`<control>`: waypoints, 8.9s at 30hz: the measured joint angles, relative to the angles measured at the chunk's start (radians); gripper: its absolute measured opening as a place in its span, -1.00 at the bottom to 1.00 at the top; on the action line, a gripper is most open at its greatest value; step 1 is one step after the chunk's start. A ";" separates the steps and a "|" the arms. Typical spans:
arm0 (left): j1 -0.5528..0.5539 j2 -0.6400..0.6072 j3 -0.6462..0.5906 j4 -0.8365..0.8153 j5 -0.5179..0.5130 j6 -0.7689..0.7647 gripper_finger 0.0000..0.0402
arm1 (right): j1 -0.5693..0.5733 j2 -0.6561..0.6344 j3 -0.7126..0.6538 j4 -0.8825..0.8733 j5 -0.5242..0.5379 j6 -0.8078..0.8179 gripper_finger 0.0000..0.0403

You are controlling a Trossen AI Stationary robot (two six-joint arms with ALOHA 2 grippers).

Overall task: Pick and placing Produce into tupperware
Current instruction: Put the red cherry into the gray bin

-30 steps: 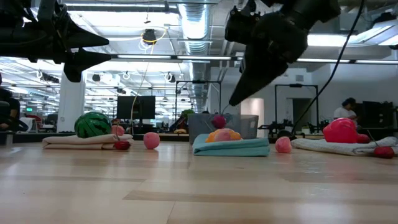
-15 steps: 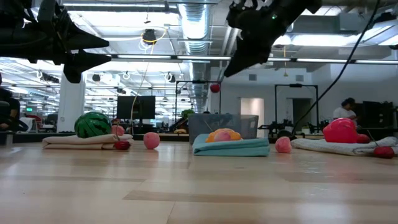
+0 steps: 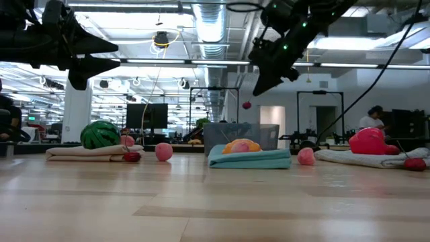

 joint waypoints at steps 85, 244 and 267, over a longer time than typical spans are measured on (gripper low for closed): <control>0.000 0.000 0.000 -0.075 0.022 -0.040 0.06 | 0.664 -0.432 -0.154 -0.184 0.041 0.346 -0.69; 0.000 0.000 0.000 -0.047 -0.031 -0.025 0.06 | 0.642 0.163 0.132 -0.757 0.142 0.785 -0.95; 0.000 0.000 0.000 -0.047 -0.029 -0.027 0.06 | 0.117 0.163 0.303 -0.474 0.084 0.241 -0.95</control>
